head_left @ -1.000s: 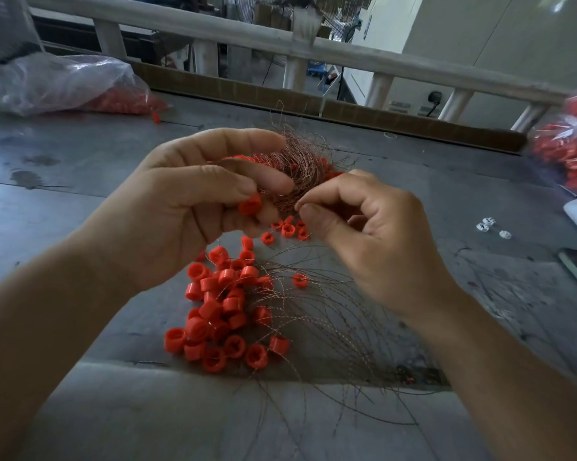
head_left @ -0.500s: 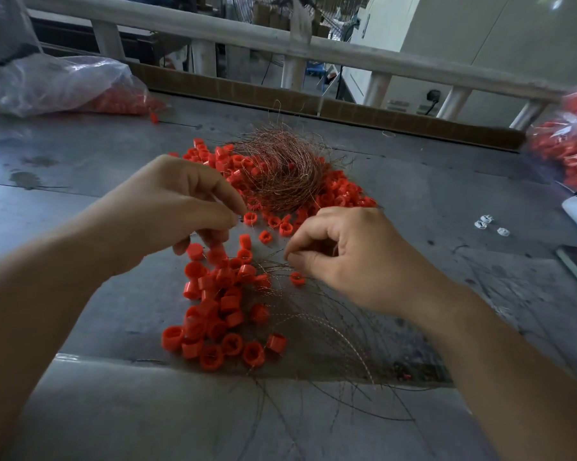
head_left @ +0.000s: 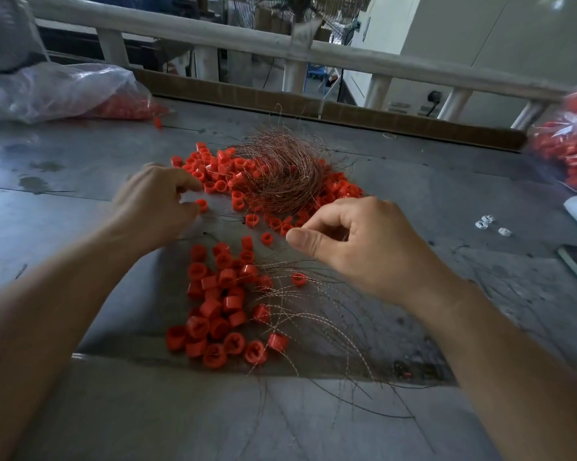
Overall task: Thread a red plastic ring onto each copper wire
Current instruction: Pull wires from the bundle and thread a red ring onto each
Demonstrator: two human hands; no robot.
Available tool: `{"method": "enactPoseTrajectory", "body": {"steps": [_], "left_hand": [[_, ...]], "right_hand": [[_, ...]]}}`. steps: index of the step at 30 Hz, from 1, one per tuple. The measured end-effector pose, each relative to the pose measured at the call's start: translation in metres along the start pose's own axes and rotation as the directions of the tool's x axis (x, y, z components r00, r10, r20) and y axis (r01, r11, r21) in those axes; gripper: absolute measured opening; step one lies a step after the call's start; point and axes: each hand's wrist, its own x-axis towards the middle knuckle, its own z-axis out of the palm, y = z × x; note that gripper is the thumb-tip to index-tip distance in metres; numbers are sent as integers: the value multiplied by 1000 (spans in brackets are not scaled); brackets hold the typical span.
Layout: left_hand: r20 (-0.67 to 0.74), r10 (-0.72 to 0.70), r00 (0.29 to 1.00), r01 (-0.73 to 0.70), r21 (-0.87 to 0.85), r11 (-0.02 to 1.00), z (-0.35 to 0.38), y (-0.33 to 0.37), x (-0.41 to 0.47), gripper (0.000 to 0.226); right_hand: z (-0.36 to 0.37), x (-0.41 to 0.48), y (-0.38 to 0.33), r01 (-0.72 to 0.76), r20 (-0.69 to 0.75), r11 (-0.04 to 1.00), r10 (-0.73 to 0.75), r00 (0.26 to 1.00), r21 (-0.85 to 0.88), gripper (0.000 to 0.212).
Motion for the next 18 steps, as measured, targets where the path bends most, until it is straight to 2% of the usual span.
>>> {"method": "enactPoseTrajectory", "body": {"steps": [4, 7, 10, 12, 13, 15, 18], "left_hand": [[59, 37, 998, -39, 31, 999, 8, 1, 0, 27], [21, 44, 999, -44, -7, 999, 8, 0, 2, 19], [-95, -27, 995, 8, -195, 981, 3, 4, 2, 6], [-69, -43, 997, 8, -442, 897, -5, 11, -2, 10], [-21, -6, 1000, -7, -574, 819, -10, 17, -7, 15], [70, 144, 987, -45, -743, 668, -20, 28, -18, 8], [140, 290, 947, -74, -781, 620, -22, 38, -28, 26]], "right_hand": [[-5, 0, 2, 5, -129, 999, 0, 992, 43, 21], [-7, 3, 10, -16, -234, 999, 25, 972, 40, 16], [-10, 7, 20, -49, -352, 997, 66, 934, 56, 15], [-12, 11, 26, -54, -403, 997, 75, 912, 62, 14], [-13, 12, 29, -59, -402, 996, 78, 912, 60, 15], [-12, 14, 35, -79, -345, 994, 99, 933, 74, 21], [-7, 16, 43, -105, -189, 992, 117, 975, 69, 40]]}}
